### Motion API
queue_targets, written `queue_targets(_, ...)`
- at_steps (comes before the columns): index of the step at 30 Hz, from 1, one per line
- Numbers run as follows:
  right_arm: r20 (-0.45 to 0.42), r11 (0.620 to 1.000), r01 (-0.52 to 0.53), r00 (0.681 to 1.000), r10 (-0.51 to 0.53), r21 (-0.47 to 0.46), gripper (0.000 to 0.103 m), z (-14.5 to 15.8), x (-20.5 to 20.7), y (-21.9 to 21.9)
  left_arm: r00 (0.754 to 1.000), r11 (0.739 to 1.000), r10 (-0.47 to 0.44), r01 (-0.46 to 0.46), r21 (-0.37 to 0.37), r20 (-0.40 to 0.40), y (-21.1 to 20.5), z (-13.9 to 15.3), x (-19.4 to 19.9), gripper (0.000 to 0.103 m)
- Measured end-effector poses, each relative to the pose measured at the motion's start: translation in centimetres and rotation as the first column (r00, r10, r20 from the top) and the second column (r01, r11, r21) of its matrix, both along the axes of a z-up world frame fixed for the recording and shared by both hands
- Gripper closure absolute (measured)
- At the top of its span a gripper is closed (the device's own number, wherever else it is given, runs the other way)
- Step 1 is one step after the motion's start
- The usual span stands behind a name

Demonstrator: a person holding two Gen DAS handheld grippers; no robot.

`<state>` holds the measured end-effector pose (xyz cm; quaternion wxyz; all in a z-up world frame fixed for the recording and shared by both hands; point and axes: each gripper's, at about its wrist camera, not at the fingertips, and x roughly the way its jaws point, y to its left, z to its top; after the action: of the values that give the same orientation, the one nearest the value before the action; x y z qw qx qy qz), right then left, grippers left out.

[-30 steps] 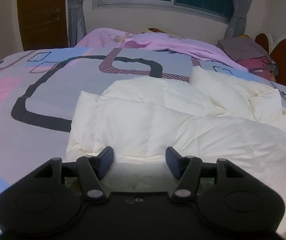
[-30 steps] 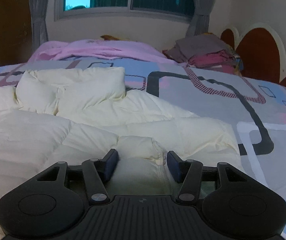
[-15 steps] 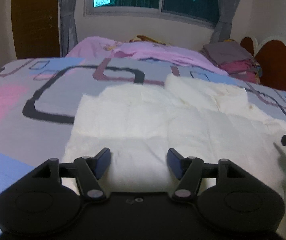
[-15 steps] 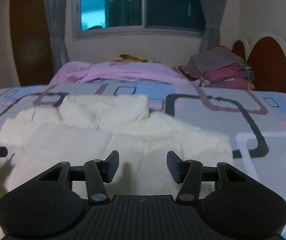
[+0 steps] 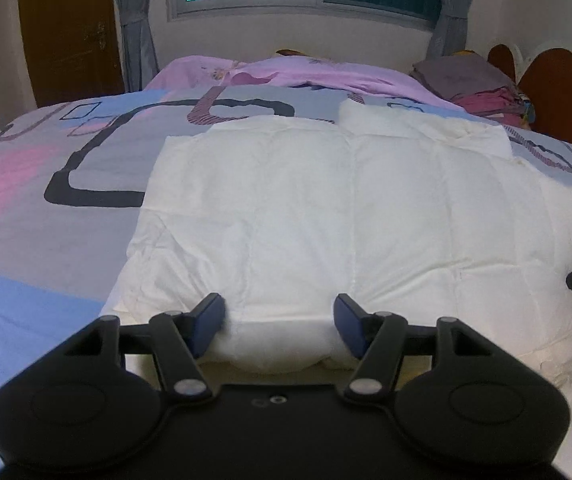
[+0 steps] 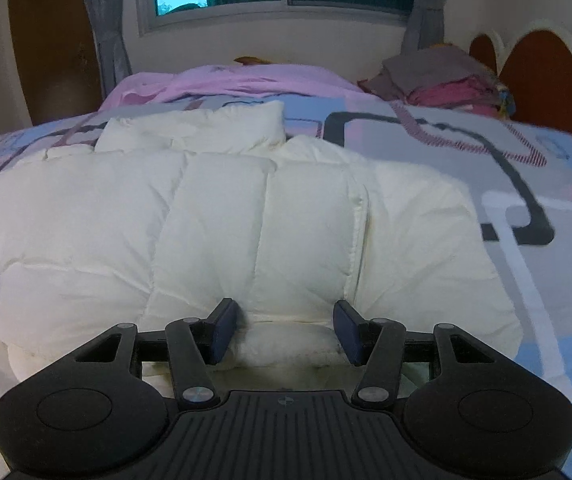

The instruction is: Fold large clothes

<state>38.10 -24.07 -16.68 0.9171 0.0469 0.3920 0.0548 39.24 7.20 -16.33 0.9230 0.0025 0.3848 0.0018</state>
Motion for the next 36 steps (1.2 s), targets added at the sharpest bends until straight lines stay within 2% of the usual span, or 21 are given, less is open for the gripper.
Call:
queue_targets(3,-0.035,1.000,-0.023,0.999,0.023,-0.012,0.049,1.0,0.2,-0.1,1.000,1.000,0.019,-0.018,0.021,-0.014,-0.4,0.4,0.1,0.041)
queue_targets(9,-0.032,0.998,-0.062,0.998,0.062,0.009,0.049,1.5,0.1,-0.6,0.998,0.997,0.056,-0.055,0.059,-0.020,-1.4,1.5,-0.7,0.038)
queue_targets(14,0.001,0.991,-0.102,0.995,0.103,0.089,0.049,3.8,-1.6,-1.4,0.998,0.996,0.063,-0.063,0.057,0.004,-1.9,3.7,-2.5,0.020)
queue_targets(16,0.011,0.988,-0.105,0.994,0.105,0.112,0.048,4.5,-2.6,-1.8,0.998,0.996,0.057,-0.058,0.062,0.014,-2.1,4.6,-3.5,0.017)
queue_targets(17,0.012,0.987,-0.100,0.995,0.099,0.126,0.043,4.8,-3.1,-1.9,0.998,0.997,0.055,-0.056,0.059,0.016,-2.1,4.9,-3.9,0.016)
queue_targets(18,0.013,0.986,-0.090,0.996,0.089,0.142,0.027,5.1,-3.7,-2.2,0.998,0.997,0.053,-0.054,0.052,0.015,-2.1,5.2,-4.4,0.015)
queue_targets(19,0.021,0.984,-0.082,0.997,0.080,0.155,0.021,5.5,-4.5,-2.4,0.999,0.998,0.048,-0.048,0.044,0.014,-2.0,5.5,-4.9,0.015)
queue_targets(20,0.031,0.984,-0.080,0.997,0.076,0.159,0.021,5.8,-5.4,-2.6,0.999,0.998,0.040,-0.040,0.043,0.013,-2.0,5.8,-5.5,0.014)
queue_targets(25,0.042,0.987,-0.061,0.998,0.056,0.148,0.021,6.8,-9.6,-2.7,1.000,0.999,0.006,-0.006,0.035,0.003,-1.3,6.5,-8.1,0.013)
queue_targets(29,0.038,0.992,-0.008,0.999,0.003,0.127,0.021,7.2,-13.5,-2.9,1.000,0.999,-0.020,0.020,0.025,-0.003,-0.3,6.7,-10.1,0.013)
queue_targets(36,0.016,0.998,0.065,0.998,-0.066,0.026,0.020,7.1,-19.9,-3.2,0.999,0.999,-0.047,0.047,-0.008,-0.003,2.2,6.8,-13.4,0.012)
